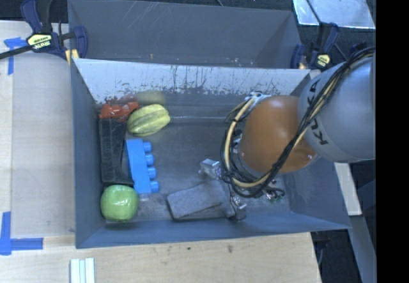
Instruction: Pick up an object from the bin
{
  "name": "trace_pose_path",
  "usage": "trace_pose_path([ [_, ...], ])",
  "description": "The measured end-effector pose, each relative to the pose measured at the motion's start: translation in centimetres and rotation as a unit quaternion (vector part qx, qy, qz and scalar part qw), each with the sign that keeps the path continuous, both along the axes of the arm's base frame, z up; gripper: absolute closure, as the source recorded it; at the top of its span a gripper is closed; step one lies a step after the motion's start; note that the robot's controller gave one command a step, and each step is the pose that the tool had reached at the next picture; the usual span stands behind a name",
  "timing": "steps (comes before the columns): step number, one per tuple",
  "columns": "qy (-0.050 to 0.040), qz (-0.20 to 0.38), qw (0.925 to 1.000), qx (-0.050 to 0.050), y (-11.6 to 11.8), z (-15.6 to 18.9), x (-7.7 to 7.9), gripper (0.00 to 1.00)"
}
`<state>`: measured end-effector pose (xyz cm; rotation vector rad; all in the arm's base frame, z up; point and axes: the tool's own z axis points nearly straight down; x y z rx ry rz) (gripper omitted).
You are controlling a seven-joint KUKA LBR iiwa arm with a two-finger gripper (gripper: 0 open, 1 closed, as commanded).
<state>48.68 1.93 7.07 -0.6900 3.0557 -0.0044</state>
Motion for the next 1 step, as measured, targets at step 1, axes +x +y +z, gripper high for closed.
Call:
trace_pose_path([
  [1, -0.0048, 0.272, 0.9624, -0.002, 0.66, 0.59, 0.53, 1.0],
])
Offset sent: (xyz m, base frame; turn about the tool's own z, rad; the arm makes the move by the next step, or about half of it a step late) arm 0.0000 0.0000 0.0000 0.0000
